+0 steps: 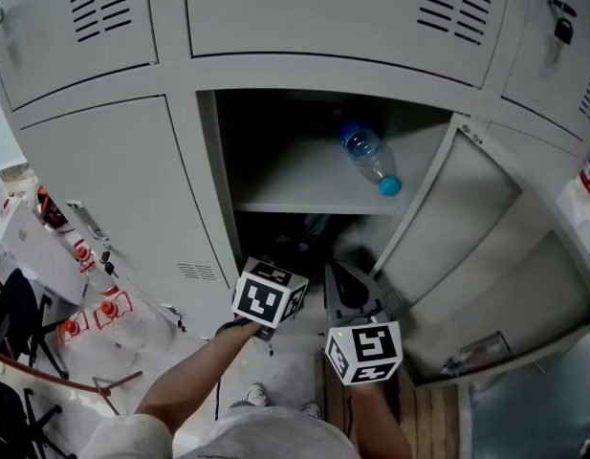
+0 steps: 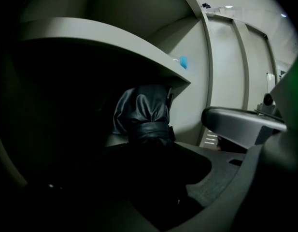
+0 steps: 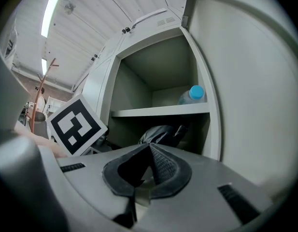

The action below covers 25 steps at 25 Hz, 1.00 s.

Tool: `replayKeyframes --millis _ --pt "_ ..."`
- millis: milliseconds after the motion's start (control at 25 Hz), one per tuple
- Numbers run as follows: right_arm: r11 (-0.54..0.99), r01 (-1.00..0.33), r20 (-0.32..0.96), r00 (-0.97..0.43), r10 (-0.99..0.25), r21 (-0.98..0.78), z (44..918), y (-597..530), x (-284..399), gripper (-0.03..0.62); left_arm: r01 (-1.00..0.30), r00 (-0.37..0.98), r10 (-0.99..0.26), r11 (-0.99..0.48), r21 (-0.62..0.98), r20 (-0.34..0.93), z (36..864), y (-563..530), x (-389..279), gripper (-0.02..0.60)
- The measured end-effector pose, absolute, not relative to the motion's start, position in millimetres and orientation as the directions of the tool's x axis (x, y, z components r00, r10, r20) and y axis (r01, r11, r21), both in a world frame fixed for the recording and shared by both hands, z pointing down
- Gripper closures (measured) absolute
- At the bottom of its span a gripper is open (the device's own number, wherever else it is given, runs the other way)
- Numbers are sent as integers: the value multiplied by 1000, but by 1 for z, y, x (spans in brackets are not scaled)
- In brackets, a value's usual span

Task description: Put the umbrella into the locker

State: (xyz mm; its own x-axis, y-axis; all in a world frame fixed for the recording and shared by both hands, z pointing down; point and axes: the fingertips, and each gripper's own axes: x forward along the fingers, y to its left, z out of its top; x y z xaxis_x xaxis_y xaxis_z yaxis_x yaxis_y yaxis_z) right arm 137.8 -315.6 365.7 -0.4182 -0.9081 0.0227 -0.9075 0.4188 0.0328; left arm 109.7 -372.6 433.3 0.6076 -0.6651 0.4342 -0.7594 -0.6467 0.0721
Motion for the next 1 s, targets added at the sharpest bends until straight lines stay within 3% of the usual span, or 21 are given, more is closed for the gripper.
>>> replayKeyframes --millis 1000 --pt "399 -916 45 -397 -917 48 374 -319 157 591 -722 509 -681 -671 -170 527 446 -430 130 330"
